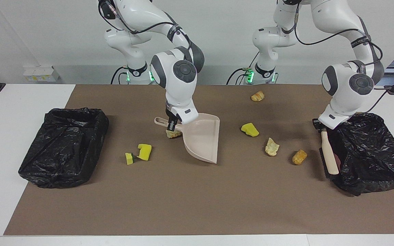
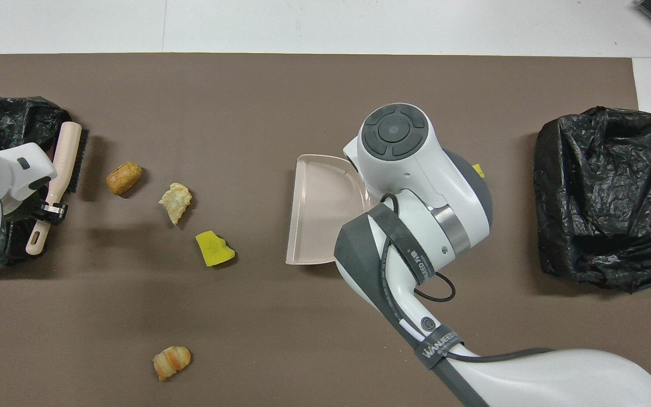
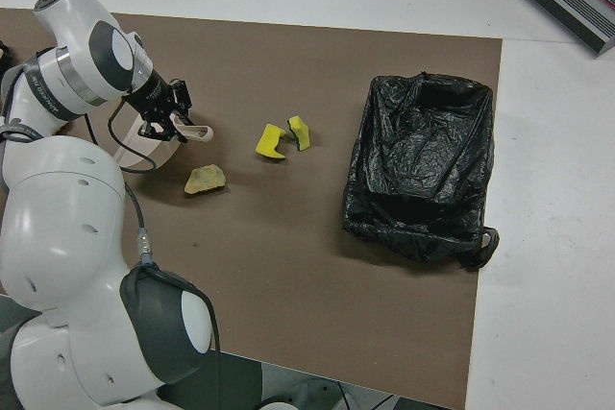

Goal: Sweep and dump trash in bin
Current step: 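Sweep the bread scraps with the left gripper toward the dustpan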

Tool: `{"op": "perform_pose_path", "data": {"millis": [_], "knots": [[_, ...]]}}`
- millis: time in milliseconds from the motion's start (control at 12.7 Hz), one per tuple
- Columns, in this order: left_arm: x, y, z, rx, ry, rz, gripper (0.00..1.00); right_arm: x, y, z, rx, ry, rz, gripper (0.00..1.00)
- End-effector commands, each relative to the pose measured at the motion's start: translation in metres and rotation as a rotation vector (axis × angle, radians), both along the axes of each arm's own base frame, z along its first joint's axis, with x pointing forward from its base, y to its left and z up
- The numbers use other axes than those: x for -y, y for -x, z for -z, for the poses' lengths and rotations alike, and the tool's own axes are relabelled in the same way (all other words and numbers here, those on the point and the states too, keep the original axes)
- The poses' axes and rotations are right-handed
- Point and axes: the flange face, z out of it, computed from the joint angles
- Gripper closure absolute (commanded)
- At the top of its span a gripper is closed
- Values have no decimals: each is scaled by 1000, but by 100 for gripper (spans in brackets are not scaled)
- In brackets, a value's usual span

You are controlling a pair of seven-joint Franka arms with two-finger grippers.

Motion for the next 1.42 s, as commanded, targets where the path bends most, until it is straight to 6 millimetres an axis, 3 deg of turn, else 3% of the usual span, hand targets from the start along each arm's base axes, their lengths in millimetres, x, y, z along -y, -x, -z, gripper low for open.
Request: {"op": "perform_pose_path", "data": {"millis": [0, 79, 237, 632, 791, 1107, 1344], "knots": [[13, 16, 5, -50, 0, 33, 100, 3, 17, 5, 19, -4, -140, 100], [18, 25, 9, -65, 11, 36, 100, 5, 25, 9, 11, 2, -144, 100], [39, 43, 16, -88, 60, 44, 100, -9, 47, 26, 11, 5, -189, 100], [104, 65, 23, -111, 153, 74, 100, -30, 53, 45, 46, 3, -128, 100], [113, 76, 26, -125, 175, 73, 100, -32, 52, 46, 54, -3, -126, 100], [151, 97, 30, -146, 208, 61, 100, -28, 49, 48, 60, -3, -90, 100], [209, 112, 28, -152, 247, 17, 100, -28, 48, 49, 68, -9, -89, 100]]}}
